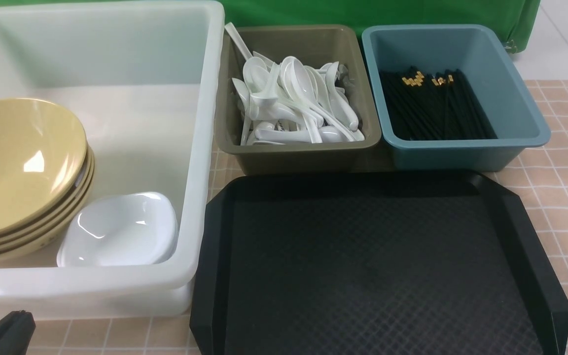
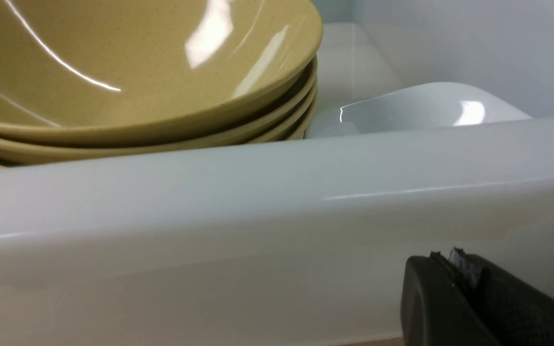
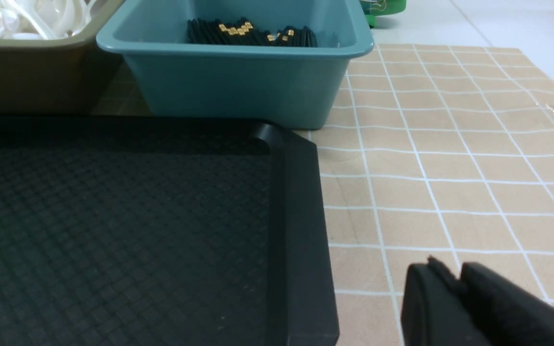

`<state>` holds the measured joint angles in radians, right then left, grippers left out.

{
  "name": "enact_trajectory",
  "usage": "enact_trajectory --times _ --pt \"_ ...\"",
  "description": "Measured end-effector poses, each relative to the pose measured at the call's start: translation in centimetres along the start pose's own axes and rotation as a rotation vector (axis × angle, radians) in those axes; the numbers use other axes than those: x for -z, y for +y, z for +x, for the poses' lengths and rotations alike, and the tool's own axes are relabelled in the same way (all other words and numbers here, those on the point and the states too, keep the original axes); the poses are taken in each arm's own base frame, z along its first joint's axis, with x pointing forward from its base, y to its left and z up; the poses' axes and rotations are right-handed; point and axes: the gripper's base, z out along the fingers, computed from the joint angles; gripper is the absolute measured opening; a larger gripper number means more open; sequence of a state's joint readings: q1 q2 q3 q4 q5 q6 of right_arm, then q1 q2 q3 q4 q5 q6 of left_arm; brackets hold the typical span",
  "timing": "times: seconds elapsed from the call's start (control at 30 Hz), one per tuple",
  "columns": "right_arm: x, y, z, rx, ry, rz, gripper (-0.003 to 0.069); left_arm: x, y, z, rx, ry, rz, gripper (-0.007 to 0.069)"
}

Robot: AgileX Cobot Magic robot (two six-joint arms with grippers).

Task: On brown table put chopsticks spoon bowls plates into blue grey white boxes.

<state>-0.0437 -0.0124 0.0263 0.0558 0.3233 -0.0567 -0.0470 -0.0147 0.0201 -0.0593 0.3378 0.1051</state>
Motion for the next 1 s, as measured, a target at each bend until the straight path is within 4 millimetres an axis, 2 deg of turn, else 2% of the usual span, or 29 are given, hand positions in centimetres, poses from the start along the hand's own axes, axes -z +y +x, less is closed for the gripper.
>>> enact_trajectory --times 1.0 --pt "0.01 0.0 -0.03 0.0 -0.001 0.0 0.0151 0.0 0.0 0.0 0.0 0.0 0.0 0.0001"
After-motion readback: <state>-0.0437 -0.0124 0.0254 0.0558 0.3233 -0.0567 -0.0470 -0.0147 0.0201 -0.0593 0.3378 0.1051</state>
